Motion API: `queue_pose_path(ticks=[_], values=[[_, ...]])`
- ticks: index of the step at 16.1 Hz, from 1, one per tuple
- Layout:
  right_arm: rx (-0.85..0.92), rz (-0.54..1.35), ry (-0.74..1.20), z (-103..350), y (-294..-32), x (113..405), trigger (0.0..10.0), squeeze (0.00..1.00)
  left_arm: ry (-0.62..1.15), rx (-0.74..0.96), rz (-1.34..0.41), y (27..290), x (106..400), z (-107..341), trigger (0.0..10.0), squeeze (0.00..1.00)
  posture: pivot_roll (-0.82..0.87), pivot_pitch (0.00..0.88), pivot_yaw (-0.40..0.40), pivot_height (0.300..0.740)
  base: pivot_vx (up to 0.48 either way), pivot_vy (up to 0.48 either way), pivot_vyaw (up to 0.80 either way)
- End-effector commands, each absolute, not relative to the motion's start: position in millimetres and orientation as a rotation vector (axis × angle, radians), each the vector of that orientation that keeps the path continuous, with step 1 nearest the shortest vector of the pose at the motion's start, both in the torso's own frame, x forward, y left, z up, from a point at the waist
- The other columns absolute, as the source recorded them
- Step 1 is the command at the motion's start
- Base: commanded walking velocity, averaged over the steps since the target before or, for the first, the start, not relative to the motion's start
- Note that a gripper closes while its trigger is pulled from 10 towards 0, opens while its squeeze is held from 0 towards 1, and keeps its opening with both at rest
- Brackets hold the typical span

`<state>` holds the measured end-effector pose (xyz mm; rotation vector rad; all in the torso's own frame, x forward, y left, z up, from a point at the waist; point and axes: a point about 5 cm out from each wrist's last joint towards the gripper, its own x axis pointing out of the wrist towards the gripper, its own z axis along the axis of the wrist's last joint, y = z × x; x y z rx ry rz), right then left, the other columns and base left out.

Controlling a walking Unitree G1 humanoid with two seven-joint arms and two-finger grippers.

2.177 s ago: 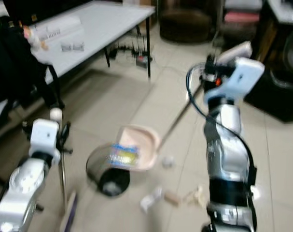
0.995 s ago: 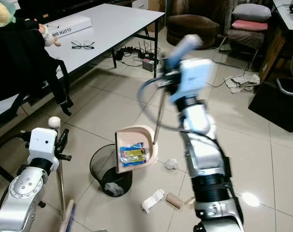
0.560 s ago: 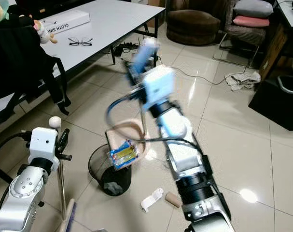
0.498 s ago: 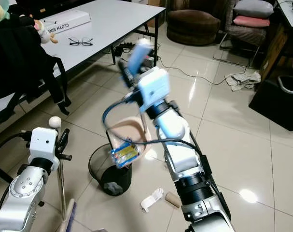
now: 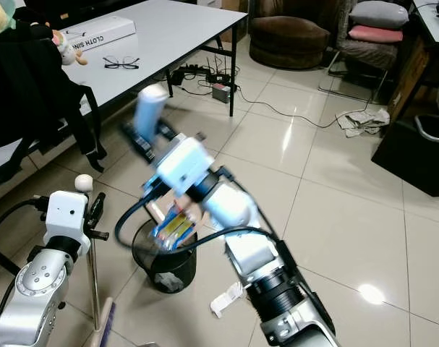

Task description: Sweep floor

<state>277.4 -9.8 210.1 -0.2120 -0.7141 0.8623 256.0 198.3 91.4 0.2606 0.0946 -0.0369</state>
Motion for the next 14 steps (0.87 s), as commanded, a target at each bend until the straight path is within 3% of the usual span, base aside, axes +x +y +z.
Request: queue_pose_path(ticks=[1,8,11,13,14], values=[[-0.248,0.895,-0.802,218.3,-5.4,270.5,10.0,0.0,0.071,0.28,-0.041,196.8,257.6,94.6,10.0,0.0,-0.06,0.0,0.044,0.74,0.0,0.0,0.0],[-0.325,0.908,-0.854,218.6,-4.5,268.2,10.0,0.0,0.068,0.278,-0.045,195.2,259.2,93.8,10.0,0.0,-0.07,0.0,0.043,0.74,0.0,0.0,0.0],[-0.364,0.512,-0.823,239.8,-47.7,298.9,10.0,0.0,0.123,0.256,-0.177,182.5,257.4,85.1,10.0,0.0,-0.07,0.0,0.032,0.74,0.0,0.0,0.0],[-0.382,0.153,-0.691,249.3,-108.6,323.5,10.0,0.0,0.199,0.224,-0.402,163.3,245.0,71.1,10.0,0.0,-0.08,0.0,0.038,0.74,0.0,0.0,0.0],[-0.397,0.061,-0.641,247.8,-133.2,326.2,10.0,0.0,0.201,0.203,-0.434,159.1,242.9,69.8,10.0,0.0,-0.09,0.0,0.04,0.74,0.0,0.0,0.0]])
